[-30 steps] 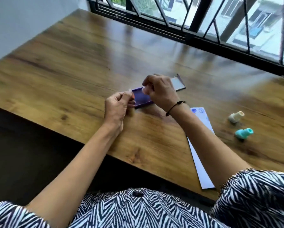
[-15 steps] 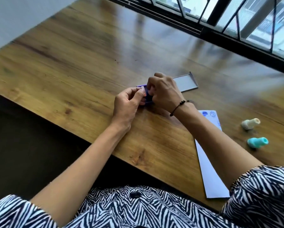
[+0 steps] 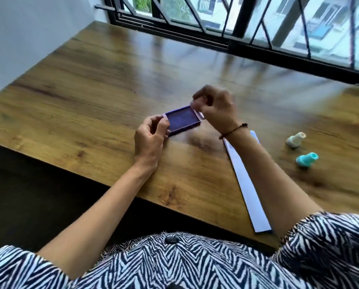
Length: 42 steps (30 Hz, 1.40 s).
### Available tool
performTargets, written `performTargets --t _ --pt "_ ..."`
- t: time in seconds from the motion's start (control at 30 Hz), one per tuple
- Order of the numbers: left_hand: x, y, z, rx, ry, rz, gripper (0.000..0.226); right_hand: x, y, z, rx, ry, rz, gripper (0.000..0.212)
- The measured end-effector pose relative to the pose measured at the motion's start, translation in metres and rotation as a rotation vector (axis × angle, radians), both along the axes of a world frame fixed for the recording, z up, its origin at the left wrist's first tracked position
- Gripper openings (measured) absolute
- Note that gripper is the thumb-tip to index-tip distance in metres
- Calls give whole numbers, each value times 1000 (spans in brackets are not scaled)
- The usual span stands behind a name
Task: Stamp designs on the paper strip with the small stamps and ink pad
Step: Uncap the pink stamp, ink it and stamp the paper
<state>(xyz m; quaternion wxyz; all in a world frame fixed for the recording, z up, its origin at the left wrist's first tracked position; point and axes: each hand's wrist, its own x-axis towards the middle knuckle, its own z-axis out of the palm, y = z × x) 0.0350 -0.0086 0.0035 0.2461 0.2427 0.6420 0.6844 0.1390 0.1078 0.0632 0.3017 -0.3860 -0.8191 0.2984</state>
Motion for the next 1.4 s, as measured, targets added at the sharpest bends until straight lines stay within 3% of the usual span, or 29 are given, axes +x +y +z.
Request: performTargets --t 0.1,0.23,0.4,0.5,0.8,1.23,1.4 --pt "24 -2 6 -56 221 -106 11 62 1 1 -138 183 -240 9" --pt "78 9 17 -27 453 -362 26 127 -7 -7 -412 364 -360 10" --pt "117 9 7 -57 694 -691 20 147 -15 -21 -415 267 -403 8" --pt "117 10 4 -106 833 -764 21 145 -13 -24 -363 139 -397 6" --pt "118 7 5 -116 907 -776 20 133 -8 -26 28 -321 -290 13" --pt "119 6 7 -120 901 -756 22 124 -5 -24 142 -578 -172 17" --pt "121 8 8 -106 936 -709 22 121 -5 -27 147 -578 -175 16"
